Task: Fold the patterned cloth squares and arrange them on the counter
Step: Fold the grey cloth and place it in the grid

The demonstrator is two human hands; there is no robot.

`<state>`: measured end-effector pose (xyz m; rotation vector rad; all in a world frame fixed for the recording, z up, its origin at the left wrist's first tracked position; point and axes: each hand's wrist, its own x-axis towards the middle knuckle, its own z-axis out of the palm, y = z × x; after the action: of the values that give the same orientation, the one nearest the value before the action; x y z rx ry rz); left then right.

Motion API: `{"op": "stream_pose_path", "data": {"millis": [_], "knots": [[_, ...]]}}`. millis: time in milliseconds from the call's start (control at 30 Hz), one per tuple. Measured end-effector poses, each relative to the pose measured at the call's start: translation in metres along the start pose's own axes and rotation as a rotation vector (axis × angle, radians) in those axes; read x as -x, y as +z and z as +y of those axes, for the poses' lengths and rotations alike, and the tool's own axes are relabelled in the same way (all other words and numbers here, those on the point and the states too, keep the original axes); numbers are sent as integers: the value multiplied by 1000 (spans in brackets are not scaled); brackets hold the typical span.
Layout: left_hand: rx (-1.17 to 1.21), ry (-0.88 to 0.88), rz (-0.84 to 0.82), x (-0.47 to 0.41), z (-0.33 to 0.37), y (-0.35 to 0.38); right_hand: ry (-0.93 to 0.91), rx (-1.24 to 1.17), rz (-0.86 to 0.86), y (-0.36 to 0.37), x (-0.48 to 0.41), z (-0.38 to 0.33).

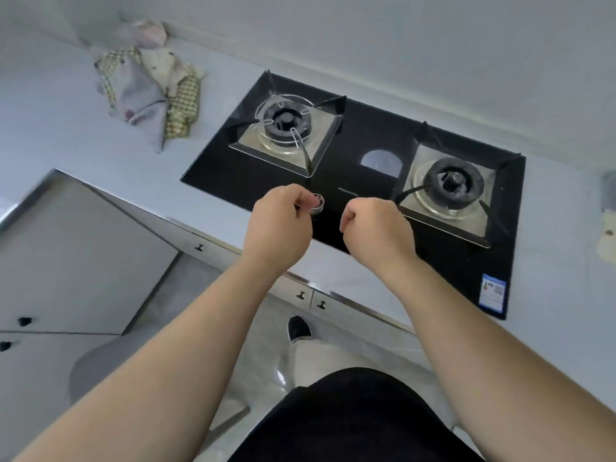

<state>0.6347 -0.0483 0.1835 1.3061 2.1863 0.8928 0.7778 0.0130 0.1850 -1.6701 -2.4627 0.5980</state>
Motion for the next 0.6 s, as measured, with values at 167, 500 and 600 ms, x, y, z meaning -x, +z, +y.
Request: {"op": "stream_pose_path", "data": {"millis": [167,500,600], "knots": [[-6,-81,63,-45,-57,-50,-101,-34,-54,31,-63,-70],[-74,-339,197,-137,-169,-162,-344,-69,-245,74,-191,-232],[-102,-374,199,-151,-193,-181,-381,-78,-294,95,-210,-262]]}}
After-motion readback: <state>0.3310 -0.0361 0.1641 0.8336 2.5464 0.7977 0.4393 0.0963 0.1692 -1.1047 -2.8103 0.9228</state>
